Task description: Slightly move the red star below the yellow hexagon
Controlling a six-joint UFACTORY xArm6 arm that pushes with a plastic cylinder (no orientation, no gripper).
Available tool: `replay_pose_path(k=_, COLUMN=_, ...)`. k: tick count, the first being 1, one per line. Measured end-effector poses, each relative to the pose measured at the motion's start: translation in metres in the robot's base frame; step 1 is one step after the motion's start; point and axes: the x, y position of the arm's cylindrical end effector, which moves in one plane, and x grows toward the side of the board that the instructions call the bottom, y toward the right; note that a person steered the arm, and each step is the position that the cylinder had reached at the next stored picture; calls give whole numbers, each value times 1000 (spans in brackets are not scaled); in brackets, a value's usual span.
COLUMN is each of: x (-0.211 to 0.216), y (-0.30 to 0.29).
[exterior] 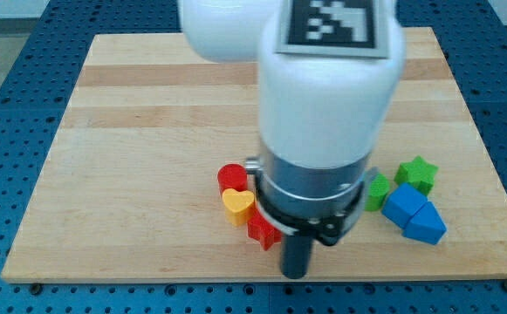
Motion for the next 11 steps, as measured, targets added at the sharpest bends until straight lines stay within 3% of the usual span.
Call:
replay_pose_path(k=3, x=-9, y=-71)
replay_pose_path(k=6, x=-48, y=-71)
replay_pose_path(k=11, x=-51, y=-42)
